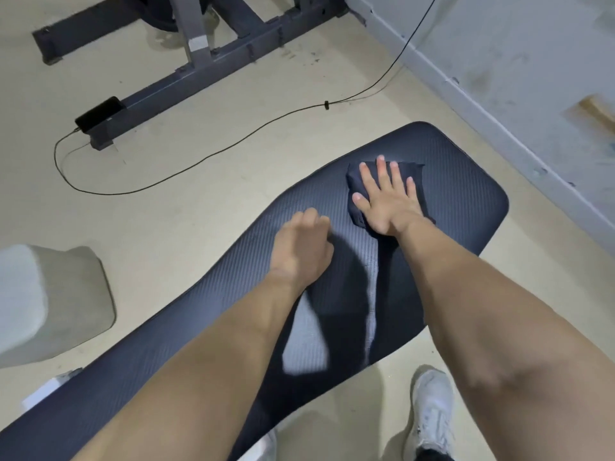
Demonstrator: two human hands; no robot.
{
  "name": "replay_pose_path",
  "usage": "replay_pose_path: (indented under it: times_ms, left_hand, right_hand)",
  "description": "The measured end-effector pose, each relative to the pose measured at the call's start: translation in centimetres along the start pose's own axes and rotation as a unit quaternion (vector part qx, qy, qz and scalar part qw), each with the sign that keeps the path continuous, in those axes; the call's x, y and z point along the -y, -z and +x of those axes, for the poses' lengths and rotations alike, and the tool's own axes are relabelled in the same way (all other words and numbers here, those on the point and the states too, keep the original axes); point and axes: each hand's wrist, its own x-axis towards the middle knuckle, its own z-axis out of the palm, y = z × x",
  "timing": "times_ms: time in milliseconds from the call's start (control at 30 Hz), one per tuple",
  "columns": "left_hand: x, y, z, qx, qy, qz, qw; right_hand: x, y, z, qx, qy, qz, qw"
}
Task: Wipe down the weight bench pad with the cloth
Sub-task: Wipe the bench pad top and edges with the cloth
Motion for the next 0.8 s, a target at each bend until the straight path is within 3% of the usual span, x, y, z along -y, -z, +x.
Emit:
replay_pose_path:
  times_ms: [133, 300, 467, 533, 800]
  left_hand:
    - [-3.9, -0.2, 0.9, -0.011, 0.031, -0.082, 0.996]
    - [-9.2, 0.1, 2.2, -0.005, 0.065, -0.045, 0.997]
    - [-12.7, 1.6, 3.7, -0.031, 0.194, -0.088, 0.977]
    - [-13.2, 2.1, 3.3, -0.043, 0.241, -0.109, 0.963]
    - [-10.7, 2.7, -1.8, -0.037, 0.298, -0.093, 0.949]
  right_hand:
    - [-7.3, 1.6, 0.8, -0.002, -0.006, -0.009, 1.000]
    - [-12.9, 1.1, -1.8, -0.006, 0.011, -0.016, 1.000]
    - [-9.7, -3.4, -8.3, -0.056, 0.109, -0.047, 0.991]
    - [-7.7, -4.8, -10.6, -0.040, 0.159, -0.069, 0.984]
    - [-0.4, -8.1, -17.5, 0.042, 0.335, -0.138, 0.931]
